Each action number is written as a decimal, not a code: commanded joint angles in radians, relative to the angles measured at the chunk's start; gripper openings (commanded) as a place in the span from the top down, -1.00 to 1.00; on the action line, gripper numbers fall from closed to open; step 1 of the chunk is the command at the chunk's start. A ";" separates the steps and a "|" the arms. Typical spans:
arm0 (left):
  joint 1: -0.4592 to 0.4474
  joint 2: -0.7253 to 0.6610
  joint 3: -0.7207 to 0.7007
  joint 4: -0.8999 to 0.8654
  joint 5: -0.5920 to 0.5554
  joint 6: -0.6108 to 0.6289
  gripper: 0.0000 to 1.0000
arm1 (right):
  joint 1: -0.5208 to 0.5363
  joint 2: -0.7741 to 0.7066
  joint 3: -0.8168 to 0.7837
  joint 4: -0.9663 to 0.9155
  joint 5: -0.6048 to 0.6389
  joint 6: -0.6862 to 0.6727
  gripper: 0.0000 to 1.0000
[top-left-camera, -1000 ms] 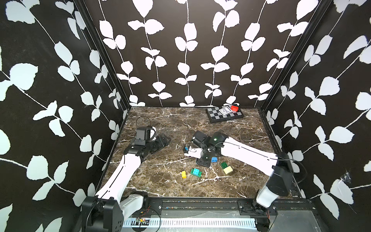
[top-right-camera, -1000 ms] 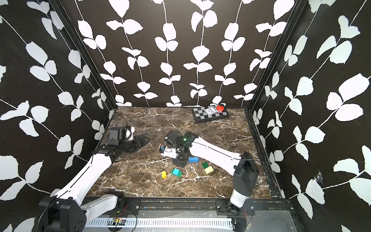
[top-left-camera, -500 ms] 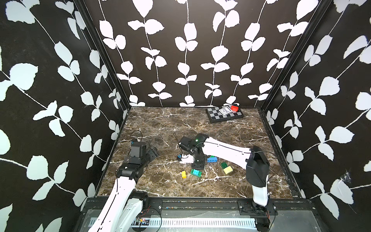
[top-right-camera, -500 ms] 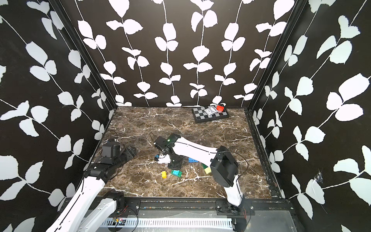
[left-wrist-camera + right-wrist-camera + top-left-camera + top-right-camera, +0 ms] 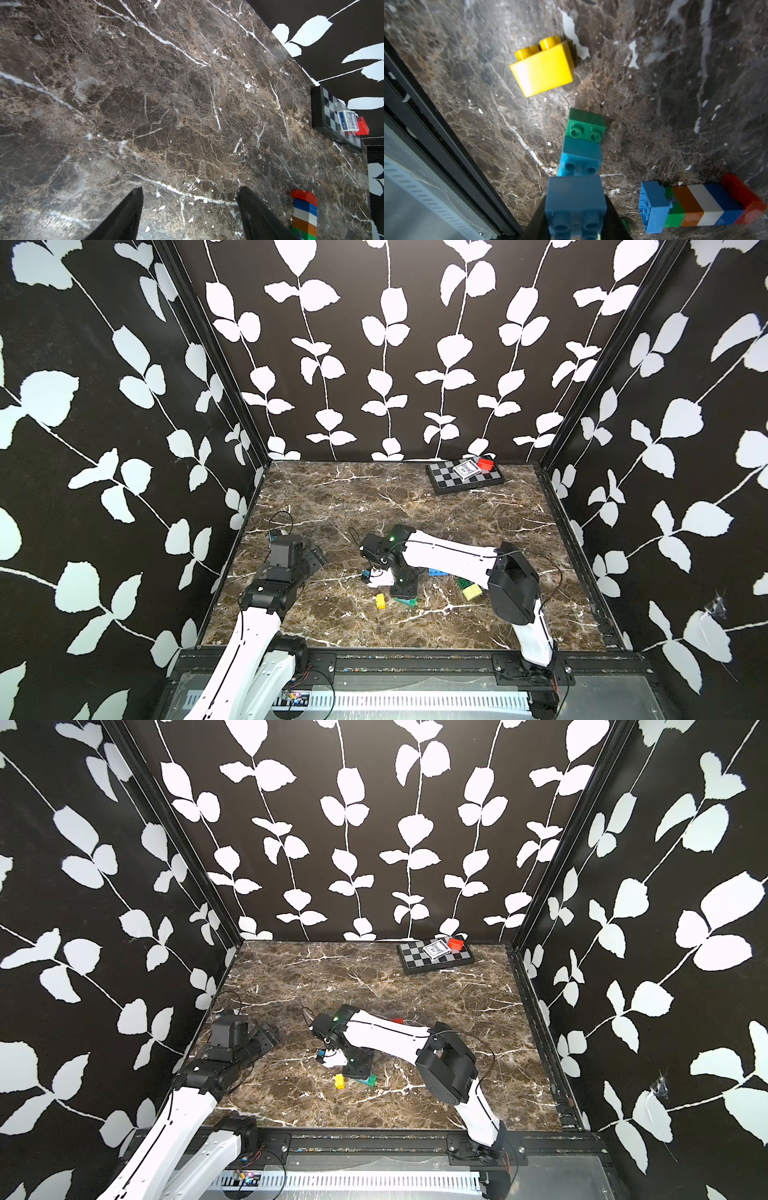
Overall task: Assemble the number 1 with lego
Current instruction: Assemble the lego brick with the lego brick.
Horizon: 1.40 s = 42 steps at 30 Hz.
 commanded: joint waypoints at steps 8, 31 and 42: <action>0.007 0.002 -0.018 -0.010 -0.008 -0.003 -0.49 | 0.010 -0.001 -0.017 0.005 0.020 0.073 0.51; 0.007 0.015 -0.015 -0.002 -0.005 -0.005 -0.49 | 0.010 -0.003 -0.098 0.059 0.018 0.119 0.35; 0.007 0.017 -0.011 -0.005 -0.003 -0.001 -0.50 | 0.007 -0.033 -0.141 0.096 -0.026 0.152 0.04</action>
